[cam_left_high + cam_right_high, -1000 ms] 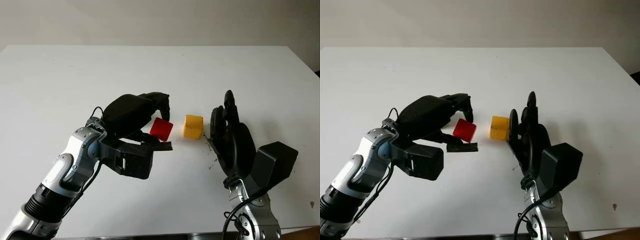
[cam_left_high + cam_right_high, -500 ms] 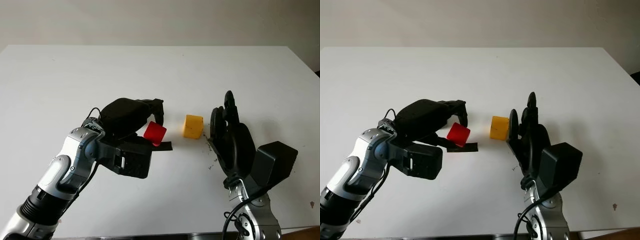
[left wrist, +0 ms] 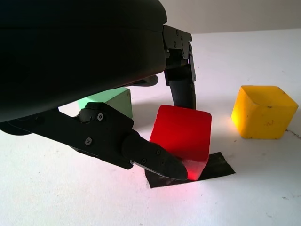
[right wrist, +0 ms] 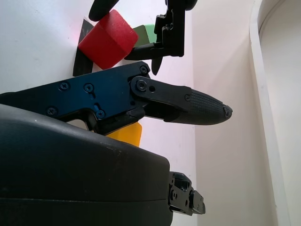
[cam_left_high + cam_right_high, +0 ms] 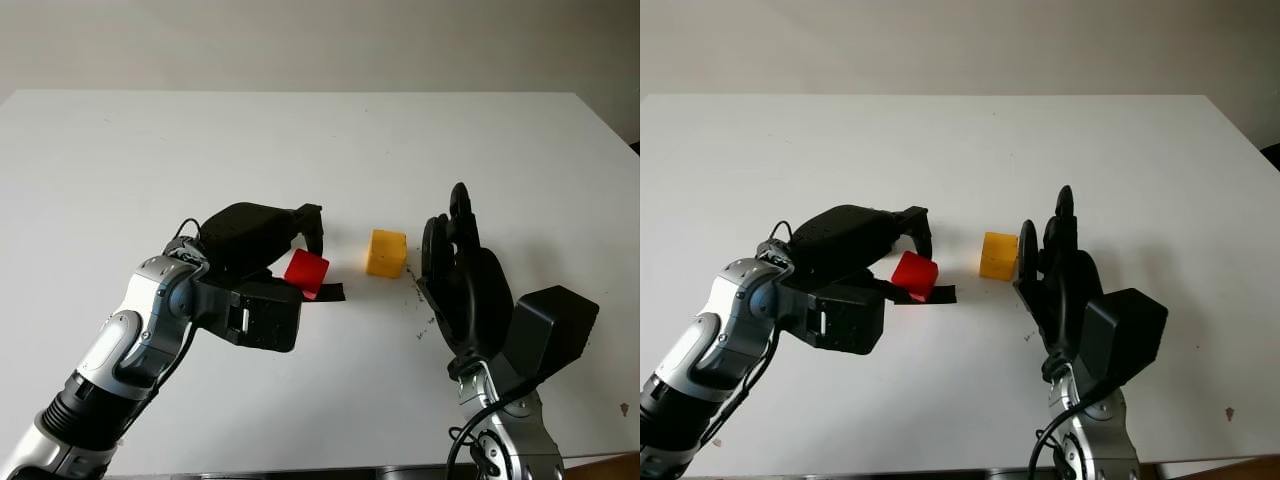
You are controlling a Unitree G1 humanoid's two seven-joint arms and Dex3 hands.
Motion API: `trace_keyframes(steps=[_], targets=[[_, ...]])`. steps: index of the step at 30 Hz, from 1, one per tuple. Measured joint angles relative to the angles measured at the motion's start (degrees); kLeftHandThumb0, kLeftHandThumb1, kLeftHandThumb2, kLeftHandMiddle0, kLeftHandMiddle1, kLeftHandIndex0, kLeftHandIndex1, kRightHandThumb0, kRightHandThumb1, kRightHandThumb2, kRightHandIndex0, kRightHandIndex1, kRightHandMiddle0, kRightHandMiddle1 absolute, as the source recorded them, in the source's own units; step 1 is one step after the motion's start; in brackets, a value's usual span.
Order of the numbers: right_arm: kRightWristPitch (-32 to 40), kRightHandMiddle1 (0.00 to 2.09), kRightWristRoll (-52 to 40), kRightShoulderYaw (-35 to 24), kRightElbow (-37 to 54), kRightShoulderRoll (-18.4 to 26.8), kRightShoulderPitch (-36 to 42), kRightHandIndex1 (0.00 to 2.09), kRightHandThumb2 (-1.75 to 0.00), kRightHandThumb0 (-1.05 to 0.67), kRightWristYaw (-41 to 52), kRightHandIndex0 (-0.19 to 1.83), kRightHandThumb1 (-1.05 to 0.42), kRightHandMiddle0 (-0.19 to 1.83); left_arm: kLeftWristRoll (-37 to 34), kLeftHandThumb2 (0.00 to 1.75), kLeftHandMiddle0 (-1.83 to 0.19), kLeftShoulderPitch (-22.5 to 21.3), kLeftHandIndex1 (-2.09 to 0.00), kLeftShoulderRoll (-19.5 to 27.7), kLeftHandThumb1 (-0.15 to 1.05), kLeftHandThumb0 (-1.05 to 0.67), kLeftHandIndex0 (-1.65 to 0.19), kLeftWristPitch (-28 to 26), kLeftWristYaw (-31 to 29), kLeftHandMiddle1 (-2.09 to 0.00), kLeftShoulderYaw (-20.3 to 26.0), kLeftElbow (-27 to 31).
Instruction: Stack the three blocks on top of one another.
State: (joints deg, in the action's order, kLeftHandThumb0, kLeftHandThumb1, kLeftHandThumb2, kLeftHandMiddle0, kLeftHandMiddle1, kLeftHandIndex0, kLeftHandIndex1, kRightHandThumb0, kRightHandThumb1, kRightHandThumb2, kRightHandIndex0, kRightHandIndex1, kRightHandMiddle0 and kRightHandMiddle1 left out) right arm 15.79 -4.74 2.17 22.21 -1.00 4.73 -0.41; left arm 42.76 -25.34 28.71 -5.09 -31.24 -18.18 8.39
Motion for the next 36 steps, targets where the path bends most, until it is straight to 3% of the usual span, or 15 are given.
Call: trace_keyframes(steps=[2,5,9,16,23,26,30,36], targets=[[0.04,0.0,0.02,0.0,0.0,0.01,0.03,0.0,-0.62,-0.66,0.08,-0.19,-1.05,-0.19,-0.16,0.15,-0.21,-0.12,-1.62,-0.01,1.05,-0.33,-0.25,-0.09,-0.16,-0.05,0.0,-0.25],[0.04,0.0,0.07,0.0,0.0,0.02,0.03,0.0,-0.61,-0.67,0.17,-0.19,-1.05,-0.19,0.2,0.13,-0.2,-0.17,-1.36,-0.01,1.05,-0.36,-0.25,-0.08,0.12,-0.05,-0.23,-0.71],[0.23,0.0,0.04,-0.03,0.04,0.01,0.05,0.0,-0.6,-0.66,0.15,-0.19,-1.05,-0.19,0.88,0.08,-0.11,-0.14,-1.29,-0.05,1.05,-0.49,-0.18,0.52,2.33,-0.02,-0.92,-2.24],[0.23,0.0,0.01,-0.04,0.04,-0.03,0.06,0.0,-0.61,-0.65,0.15,-0.19,-1.05,-0.19,0.7,0.06,-0.07,-0.1,-1.28,-0.07,1.05,-0.54,-0.14,1.12,3.27,-0.03,-1.06,-3.0],[0.22,0.0,-0.03,-0.14,0.04,-0.07,0.06,0.0,-0.61,-0.65,0.15,-0.19,-1.05,-0.19,0.53,0.05,-0.04,-0.09,-1.0,0.03,1.04,-0.56,-0.13,1.86,3.04,-0.05,-1.24,-2.98],[0.22,0.0,-0.03,-0.15,0.04,-0.13,0.06,0.0,-0.61,-0.66,0.19,-0.19,-1.05,-0.19,0.2,0.06,-0.02,-0.07,-0.77,0.08,1.05,-0.56,-0.15,1.86,2.52,-0.05,-1.24,-2.82],[0.22,0.0,-0.04,-0.17,0.04,-0.12,0.06,0.0,-0.61,-0.64,0.23,-0.19,-1.05,-0.19,0.05,0.12,0.04,-0.06,-0.26,0.33,1.05,-0.63,-0.14,1.79,1.69,-0.05,-1.24,-1.99],[0.23,0.0,0.03,-0.19,0.04,-0.03,0.05,0.0,-0.61,-0.64,0.28,-0.19,-1.05,-0.19,-1.06,0.14,0.12,-0.05,-0.07,0.62,1.05,-0.7,0.01,0.29,0.12,-0.03,-0.7,-0.1]])
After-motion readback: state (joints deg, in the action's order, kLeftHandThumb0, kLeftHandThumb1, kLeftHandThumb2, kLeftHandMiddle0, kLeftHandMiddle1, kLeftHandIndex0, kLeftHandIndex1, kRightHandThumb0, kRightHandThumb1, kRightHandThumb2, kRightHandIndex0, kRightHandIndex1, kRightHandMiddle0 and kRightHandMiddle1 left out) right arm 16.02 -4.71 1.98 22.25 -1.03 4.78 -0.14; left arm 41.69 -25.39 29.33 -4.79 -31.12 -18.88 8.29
